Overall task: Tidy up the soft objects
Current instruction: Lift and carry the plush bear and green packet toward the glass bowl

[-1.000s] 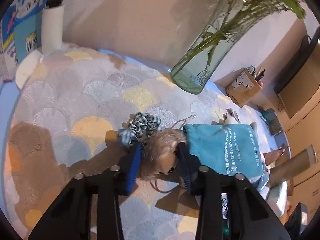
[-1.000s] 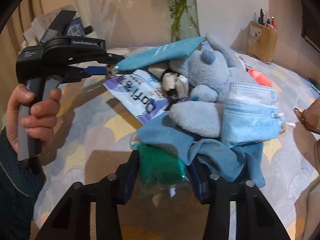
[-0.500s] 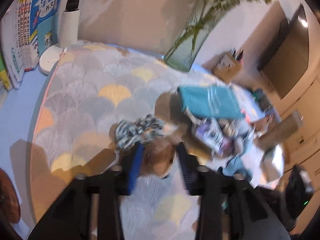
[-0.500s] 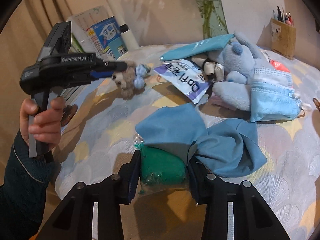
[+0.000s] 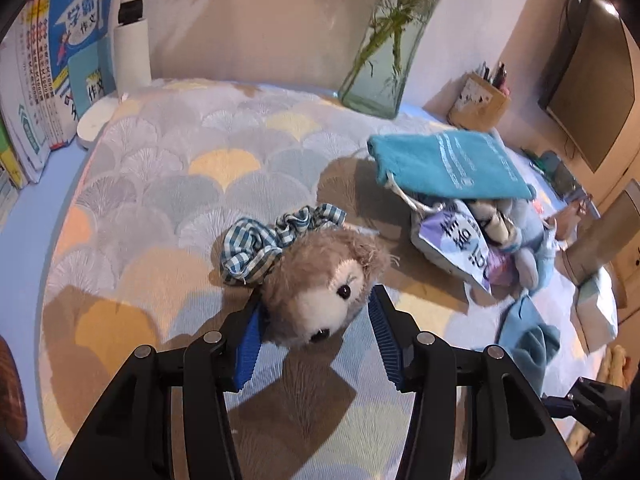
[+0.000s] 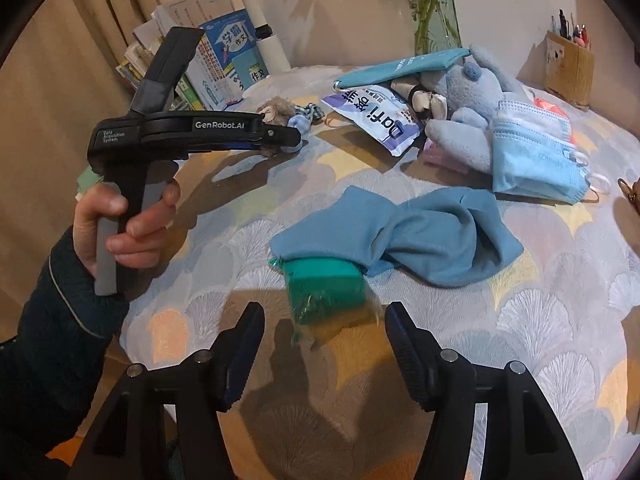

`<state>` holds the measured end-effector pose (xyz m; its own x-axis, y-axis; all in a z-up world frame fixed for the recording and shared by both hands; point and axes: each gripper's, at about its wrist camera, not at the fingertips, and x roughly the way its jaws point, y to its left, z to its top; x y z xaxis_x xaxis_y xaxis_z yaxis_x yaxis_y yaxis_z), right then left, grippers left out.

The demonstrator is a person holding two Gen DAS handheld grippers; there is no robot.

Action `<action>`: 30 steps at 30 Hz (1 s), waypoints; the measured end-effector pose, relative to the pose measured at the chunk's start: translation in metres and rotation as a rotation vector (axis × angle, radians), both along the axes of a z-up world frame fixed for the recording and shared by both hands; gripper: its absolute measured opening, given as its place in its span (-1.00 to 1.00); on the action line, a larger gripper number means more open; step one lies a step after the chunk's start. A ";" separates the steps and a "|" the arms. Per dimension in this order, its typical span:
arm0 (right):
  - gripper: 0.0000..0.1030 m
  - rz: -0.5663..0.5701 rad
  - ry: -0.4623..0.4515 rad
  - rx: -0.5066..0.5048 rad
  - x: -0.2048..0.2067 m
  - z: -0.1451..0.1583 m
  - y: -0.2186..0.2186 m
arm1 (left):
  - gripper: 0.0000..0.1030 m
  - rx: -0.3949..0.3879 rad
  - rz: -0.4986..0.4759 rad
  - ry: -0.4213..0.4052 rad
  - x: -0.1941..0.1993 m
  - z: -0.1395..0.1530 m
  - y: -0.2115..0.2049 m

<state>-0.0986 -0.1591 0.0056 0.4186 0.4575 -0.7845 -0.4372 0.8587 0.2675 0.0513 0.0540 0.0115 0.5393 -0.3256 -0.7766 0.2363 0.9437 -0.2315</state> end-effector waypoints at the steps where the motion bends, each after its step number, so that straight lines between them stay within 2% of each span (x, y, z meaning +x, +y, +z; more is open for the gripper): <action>1: 0.19 0.000 -0.009 -0.018 0.003 -0.001 0.005 | -0.17 -0.004 0.003 -0.007 0.000 -0.001 0.001; 6: 0.18 -0.008 -0.047 -0.084 0.013 -0.002 0.024 | -0.26 -0.016 -0.002 -0.041 -0.004 0.002 0.000; 7: 0.13 -0.005 -0.051 -0.100 0.015 -0.002 0.029 | -0.26 -0.023 -0.001 -0.047 -0.005 0.003 0.002; 8: -0.17 0.006 -0.054 -0.115 0.017 -0.001 0.034 | -0.26 -0.032 0.002 -0.050 -0.005 0.003 0.003; 9: -0.23 0.011 -0.053 -0.119 0.019 -0.001 0.037 | -0.26 -0.038 0.010 -0.050 -0.004 0.003 0.004; 11: -0.23 -0.001 -0.032 -0.086 0.024 0.002 0.037 | -0.26 -0.058 0.021 -0.048 -0.004 0.003 0.007; 12: -0.23 -0.006 -0.011 -0.038 0.027 0.004 0.033 | -0.26 -0.071 0.022 -0.047 -0.004 0.003 0.009; 17: -0.23 0.039 0.156 0.394 0.036 0.016 -0.007 | -0.26 -0.075 0.010 -0.048 -0.006 0.003 0.007; 20: -0.23 0.069 0.305 0.513 0.040 0.001 -0.017 | -0.26 -0.062 0.012 -0.059 -0.008 0.005 0.006; 23: -0.23 0.076 0.278 0.463 0.031 0.000 -0.015 | -0.26 -0.089 0.006 -0.055 -0.012 0.007 0.009; 25: -0.23 0.116 0.267 0.538 0.023 0.009 -0.019 | -0.26 -0.090 0.009 -0.064 -0.016 0.011 0.009; 27: -0.23 0.117 0.186 0.573 0.017 0.029 -0.031 | -0.26 -0.089 0.008 -0.086 -0.022 0.017 0.008; 30: -0.23 0.087 0.039 0.530 0.013 0.056 -0.039 | -0.26 -0.093 -0.008 -0.119 -0.032 0.031 0.002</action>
<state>-0.0857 -0.1978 0.0619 0.3366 0.8268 -0.4506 -0.4818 0.5624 0.6720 0.0194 0.0561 0.0424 0.6229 -0.3978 -0.6736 0.2751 0.9175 -0.2874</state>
